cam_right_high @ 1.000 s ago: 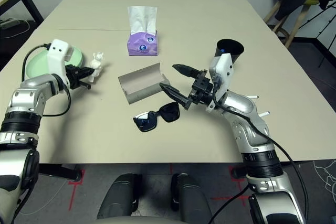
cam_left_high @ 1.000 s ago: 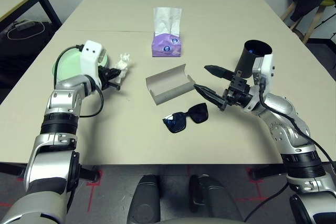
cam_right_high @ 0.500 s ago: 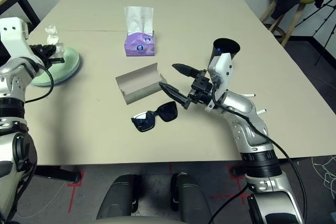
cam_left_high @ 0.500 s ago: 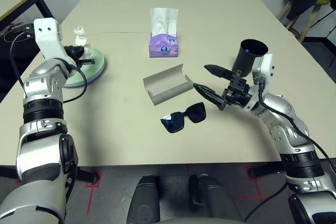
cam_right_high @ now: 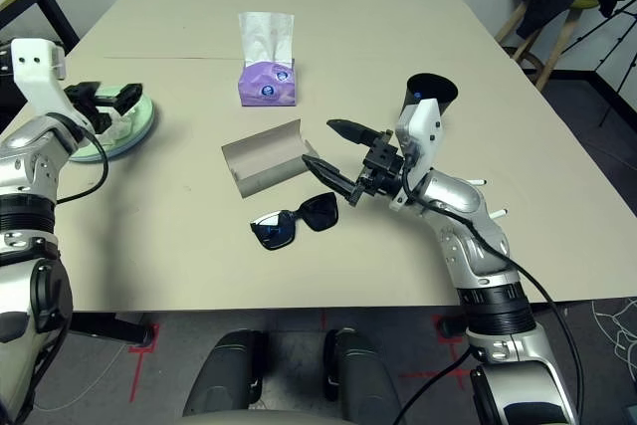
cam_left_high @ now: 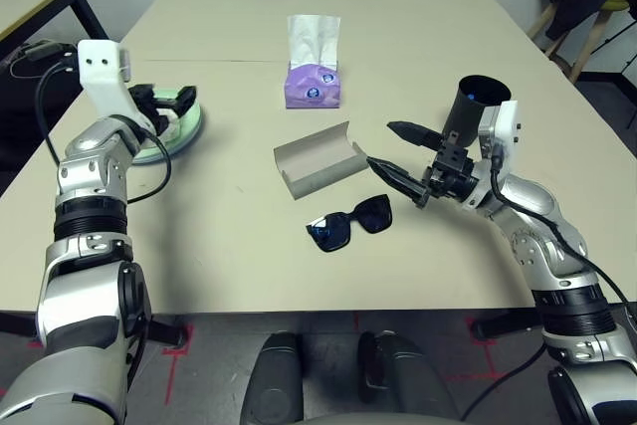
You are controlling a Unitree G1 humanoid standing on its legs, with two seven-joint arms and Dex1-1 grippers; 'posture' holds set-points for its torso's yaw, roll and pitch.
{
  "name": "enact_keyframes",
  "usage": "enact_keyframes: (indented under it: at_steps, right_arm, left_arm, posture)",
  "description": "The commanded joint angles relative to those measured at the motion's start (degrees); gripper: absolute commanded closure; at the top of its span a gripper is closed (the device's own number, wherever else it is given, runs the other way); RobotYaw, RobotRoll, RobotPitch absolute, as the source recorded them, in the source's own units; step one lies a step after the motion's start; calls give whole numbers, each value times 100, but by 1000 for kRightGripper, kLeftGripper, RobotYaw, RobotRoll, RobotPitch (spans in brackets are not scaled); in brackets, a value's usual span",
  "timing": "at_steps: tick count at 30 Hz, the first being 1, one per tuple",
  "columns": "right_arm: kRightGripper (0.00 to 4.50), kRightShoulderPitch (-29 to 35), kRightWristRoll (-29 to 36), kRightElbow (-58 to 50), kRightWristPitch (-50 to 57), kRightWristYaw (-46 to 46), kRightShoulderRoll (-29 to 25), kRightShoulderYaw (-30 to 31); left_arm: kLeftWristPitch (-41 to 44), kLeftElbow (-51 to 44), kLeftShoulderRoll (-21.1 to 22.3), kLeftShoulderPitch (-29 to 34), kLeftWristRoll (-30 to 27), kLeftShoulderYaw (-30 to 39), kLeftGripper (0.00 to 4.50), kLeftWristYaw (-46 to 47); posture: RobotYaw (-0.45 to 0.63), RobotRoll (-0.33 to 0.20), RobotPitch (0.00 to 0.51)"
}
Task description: Organize and tidy the items on the table.
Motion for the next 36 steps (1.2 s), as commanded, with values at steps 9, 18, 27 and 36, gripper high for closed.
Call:
enact_keyframes:
  at_steps: [9, 18, 27, 36]
  right_arm:
    - [0, -41, -50, 177, -147, 69, -45, -48]
    - [0, -29, -78, 90, -127, 49, -50, -23]
    - [0, -178, 19, 106, 14, 351, -315, -68]
    - [0, -490, -254, -166, 654, 778, -1108, 309]
  left_arm:
    - [111, -1413, 201, 923, -718, -1032, 8, -3410]
    - [907, -2544, 231, 1226, -330, -1770, 8, -3072]
    - [-426, -2372, 50, 1670, -946, -1447, 8, -4119]
    - [-1309, -2187, 81, 1941, -879, -1566, 8, -4785]
  posture:
    - [124, 0, 101]
    - [125, 0, 97]
    - [131, 0, 121]
    - [115, 0, 144]
